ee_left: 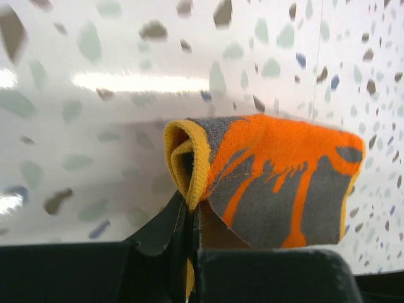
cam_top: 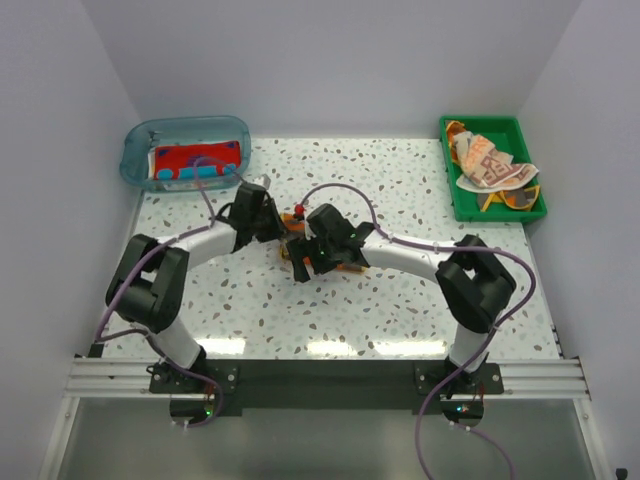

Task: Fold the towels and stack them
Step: Neatly place the folded towel into the bin

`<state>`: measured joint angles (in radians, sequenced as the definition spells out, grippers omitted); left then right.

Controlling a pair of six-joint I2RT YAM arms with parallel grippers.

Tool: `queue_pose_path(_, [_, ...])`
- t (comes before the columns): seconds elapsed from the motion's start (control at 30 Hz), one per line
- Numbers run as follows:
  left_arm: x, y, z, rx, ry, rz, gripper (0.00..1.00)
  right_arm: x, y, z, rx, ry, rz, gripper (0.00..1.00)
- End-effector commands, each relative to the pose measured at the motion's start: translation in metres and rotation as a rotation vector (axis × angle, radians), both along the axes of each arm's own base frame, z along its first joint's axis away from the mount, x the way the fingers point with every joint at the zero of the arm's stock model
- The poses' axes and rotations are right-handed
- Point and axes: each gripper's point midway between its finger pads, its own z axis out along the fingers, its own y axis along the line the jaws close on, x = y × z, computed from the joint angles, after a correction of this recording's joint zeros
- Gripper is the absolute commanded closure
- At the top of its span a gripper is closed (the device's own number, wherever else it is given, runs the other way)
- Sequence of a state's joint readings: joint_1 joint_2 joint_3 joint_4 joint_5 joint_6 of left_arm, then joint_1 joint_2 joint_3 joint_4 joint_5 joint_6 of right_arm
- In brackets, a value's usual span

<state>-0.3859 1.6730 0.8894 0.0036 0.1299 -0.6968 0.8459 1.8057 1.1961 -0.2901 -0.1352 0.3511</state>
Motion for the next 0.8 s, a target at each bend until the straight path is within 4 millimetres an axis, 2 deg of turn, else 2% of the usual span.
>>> queue_pose_path(0.0, [0.045, 0.045, 0.022, 0.202, -0.091, 0.026, 1.0, 0.014, -0.02, 0.043, -0.053, -0.107, -0.046, 0.09])
queue_pose_path(0.03, [0.062, 0.054, 0.041, 0.211, -0.115, 0.044, 1.0, 0.015, -0.025, 0.044, -0.072, -0.115, -0.051, 0.05])
queue_pose_path(0.07, [0.071, 0.06, 0.039, 0.243, -0.111, 0.029, 1.0, 0.013, -0.027, 0.051, -0.075, -0.122, -0.042, 0.04])
queue_pose_path(0.1, [0.082, 0.07, 0.044, 0.282, -0.119, 0.048, 1.0, 0.01, -0.037, 0.049, -0.113, -0.113, -0.049, 0.02])
queue_pose_path(0.13, [0.1, 0.078, 0.065, 0.297, -0.145, 0.066, 1.0, 0.009, -0.042, 0.05, -0.128, -0.115, -0.054, 0.01])
queue_pose_path(0.17, [0.108, 0.085, 0.061, 0.34, -0.136, 0.054, 1.0, 0.008, -0.052, 0.051, -0.159, -0.114, -0.063, 0.01])
queue_pose_path(0.2, [0.128, 0.092, 0.086, 0.364, -0.187, 0.082, 1.0, 0.006, -0.056, 0.053, -0.169, -0.119, -0.064, 0.01])
queue_pose_path(0.27, [0.14, 0.11, 0.084, 0.434, -0.161, 0.084, 1.0, 0.003, -0.066, 0.053, -0.195, -0.119, -0.067, 0.01])
queue_pose_path(0.3, [0.147, 0.118, 0.091, 0.459, -0.167, 0.102, 1.0, 0.001, -0.072, 0.057, -0.201, -0.121, -0.07, 0.01])
queue_pose_path(0.33, [0.16, 0.129, 0.11, 0.467, -0.191, 0.127, 1.0, -0.001, -0.075, 0.057, -0.206, -0.119, -0.065, 0.01])
queue_pose_path(0.37, [0.167, 0.136, 0.104, 0.493, -0.171, 0.124, 1.0, -0.003, -0.079, 0.056, -0.217, -0.118, -0.061, 0.01])
queue_pose_path(0.4, [0.173, 0.145, 0.11, 0.515, -0.175, 0.146, 1.0, -0.005, -0.084, 0.057, -0.231, -0.117, -0.062, 0.01])
queue_pose_path(0.43, [0.185, 0.157, 0.13, 0.523, -0.199, 0.174, 1.0, -0.006, -0.087, 0.058, -0.237, -0.118, -0.06, 0.01])
queue_pose_path(0.47, [0.192, 0.165, 0.124, 0.541, -0.183, 0.176, 1.0, -0.008, -0.091, 0.056, -0.252, -0.115, -0.054, 0.01])
queue_pose_path(0.5, [0.204, 0.172, 0.145, 0.542, -0.225, 0.2, 1.0, -0.007, -0.093, 0.056, -0.26, -0.118, -0.053, 0.01])
queue_pose_path(0.53, [0.207, 0.187, 0.145, 0.549, -0.213, 0.22, 1.0, -0.007, -0.095, 0.056, -0.269, -0.121, -0.052, 0.01])
queue_pose_path(0.57, [0.213, 0.194, 0.138, 0.558, -0.203, 0.221, 1.0, -0.006, -0.098, 0.056, -0.277, -0.124, -0.05, 0.01])
queue_pose_path(0.63, [0.224, 0.214, 0.147, 0.567, -0.224, 0.248, 1.0, -0.005, -0.101, 0.054, -0.292, -0.125, -0.05, 0.01])
queue_pose_path(0.67, [0.228, 0.223, 0.139, 0.581, -0.211, 0.248, 1.0, -0.003, -0.101, 0.055, -0.295, -0.13, -0.049, 0.01])
queue_pose_path(0.7, [0.231, 0.229, 0.144, 0.589, -0.221, 0.258, 1.0, -0.003, -0.102, 0.056, -0.298, -0.133, -0.051, 0.01])
queue_pose_path(0.73, [0.232, 0.246, 0.141, 0.601, -0.212, 0.28, 1.0, -0.001, -0.103, 0.056, -0.301, -0.135, -0.057, 0.01])
queue_pose_path(0.77, [0.232, 0.254, 0.136, 0.622, -0.204, 0.275, 1.0, -0.001, -0.104, 0.056, -0.303, -0.137, -0.058, 0.01])
